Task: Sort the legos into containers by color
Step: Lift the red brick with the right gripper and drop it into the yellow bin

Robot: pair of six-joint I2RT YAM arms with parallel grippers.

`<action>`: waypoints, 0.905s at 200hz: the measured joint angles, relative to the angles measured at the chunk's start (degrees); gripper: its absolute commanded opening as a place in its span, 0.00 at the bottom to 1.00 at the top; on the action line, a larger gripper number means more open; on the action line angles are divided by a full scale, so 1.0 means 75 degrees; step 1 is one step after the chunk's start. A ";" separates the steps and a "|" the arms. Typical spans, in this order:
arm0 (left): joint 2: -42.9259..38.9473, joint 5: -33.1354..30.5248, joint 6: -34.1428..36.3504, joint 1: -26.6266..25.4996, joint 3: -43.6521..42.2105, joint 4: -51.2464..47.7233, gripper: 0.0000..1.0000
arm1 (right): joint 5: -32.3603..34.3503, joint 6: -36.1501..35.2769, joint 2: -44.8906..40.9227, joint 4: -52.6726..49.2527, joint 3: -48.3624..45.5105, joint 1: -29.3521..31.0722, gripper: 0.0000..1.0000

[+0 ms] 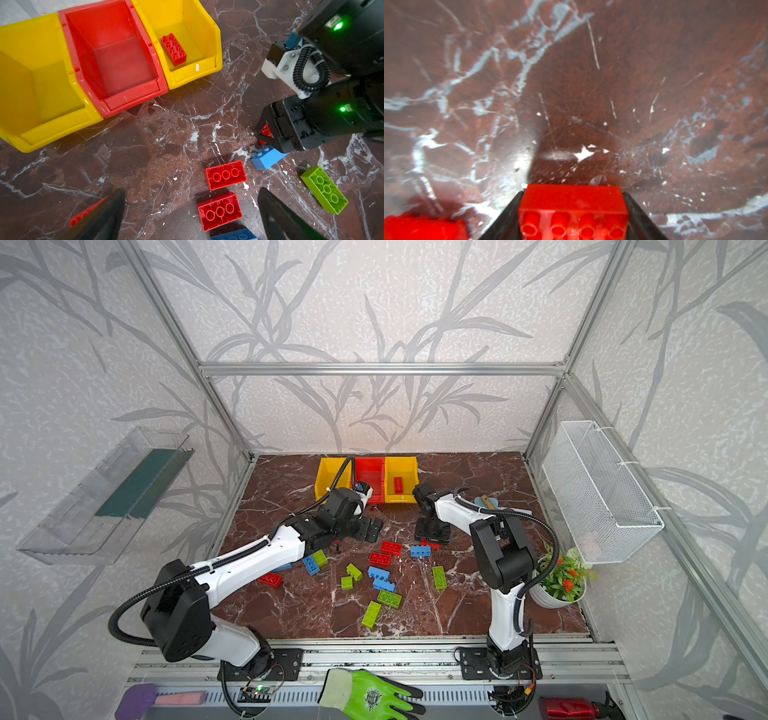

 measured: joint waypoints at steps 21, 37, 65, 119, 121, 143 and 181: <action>0.0006 -0.0105 0.0099 0.0070 0.0017 0.0006 0.99 | -0.0035 -0.0114 0.0067 -0.0294 0.0912 0.0003 0.42; 0.0006 -0.0131 0.0166 0.0169 0.0017 0.0009 0.99 | -0.0082 -0.0189 0.0233 -0.0385 0.1795 0.0003 0.42; 0.0006 -0.0134 0.0230 0.0539 0.0017 0.0064 0.99 | -0.0160 -0.0423 0.0845 -0.0504 0.3401 0.0003 0.42; -0.0096 -0.0143 0.0233 0.1454 -0.0038 0.0093 0.99 | -0.0143 -0.1008 0.3080 -0.1116 0.6811 0.0003 0.42; -0.0099 -0.0146 0.0233 0.1480 -0.0041 0.0093 0.99 | -0.0137 -0.1020 0.3191 -0.1163 0.6985 0.0003 0.42; -0.0160 -0.0192 0.0271 0.1638 -0.0076 0.0093 0.99 | -0.0035 -0.1250 0.4345 -0.1658 0.8856 0.0003 0.52; -0.0210 -0.0289 0.0326 0.1734 -0.0085 0.0064 0.99 | 0.0157 -0.1545 0.5336 -0.2078 1.0547 0.0000 0.80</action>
